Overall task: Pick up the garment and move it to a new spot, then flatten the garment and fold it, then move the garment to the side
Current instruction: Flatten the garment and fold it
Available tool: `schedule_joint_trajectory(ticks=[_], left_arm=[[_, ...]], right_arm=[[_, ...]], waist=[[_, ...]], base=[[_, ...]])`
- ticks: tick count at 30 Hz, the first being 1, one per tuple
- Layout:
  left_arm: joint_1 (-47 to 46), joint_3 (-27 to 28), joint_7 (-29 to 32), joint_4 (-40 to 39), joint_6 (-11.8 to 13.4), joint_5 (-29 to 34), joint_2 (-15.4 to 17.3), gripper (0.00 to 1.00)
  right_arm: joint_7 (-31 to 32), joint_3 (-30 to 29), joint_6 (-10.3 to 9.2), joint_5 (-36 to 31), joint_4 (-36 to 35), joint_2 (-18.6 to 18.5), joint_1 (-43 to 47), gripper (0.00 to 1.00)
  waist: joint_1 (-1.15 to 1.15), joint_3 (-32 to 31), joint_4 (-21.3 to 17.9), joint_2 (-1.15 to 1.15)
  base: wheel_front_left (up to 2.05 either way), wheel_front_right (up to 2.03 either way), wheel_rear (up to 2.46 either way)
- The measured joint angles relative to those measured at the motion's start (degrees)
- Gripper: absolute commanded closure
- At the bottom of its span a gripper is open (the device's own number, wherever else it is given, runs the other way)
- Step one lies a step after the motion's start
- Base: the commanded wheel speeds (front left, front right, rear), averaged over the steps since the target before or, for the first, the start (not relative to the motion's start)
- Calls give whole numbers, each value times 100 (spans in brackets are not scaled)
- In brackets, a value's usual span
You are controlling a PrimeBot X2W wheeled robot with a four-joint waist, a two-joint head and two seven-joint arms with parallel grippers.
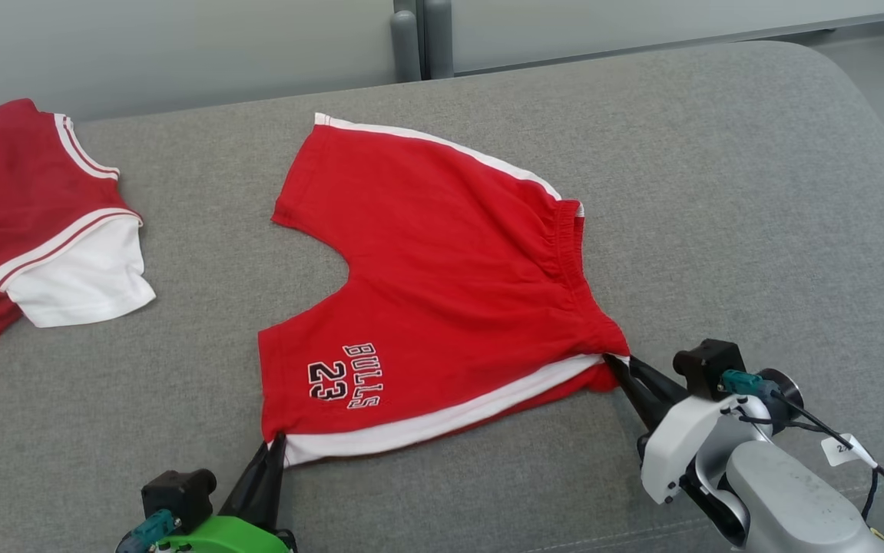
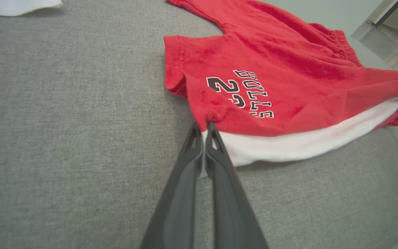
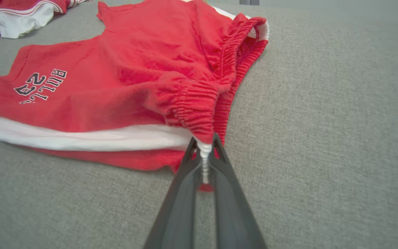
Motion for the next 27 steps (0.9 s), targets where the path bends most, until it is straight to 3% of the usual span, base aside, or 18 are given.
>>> schedule_joint_trajectory(ticks=[11, 27], left_arm=[[11, 342, -85, -693, -14, -126, 16, 100], [389, 196, -100, -1780, 14, -37, 52, 100]], right_arm=[[-46, 74, 5, 153, -382, -107, 23, 100], [-71, -211, 2, 354, -832, -405, 383, 100]], waist=[[0, -216, -40, 0], [0, -437, 145, 0]], base=[[0, 0, 0], [0, 0, 0]])
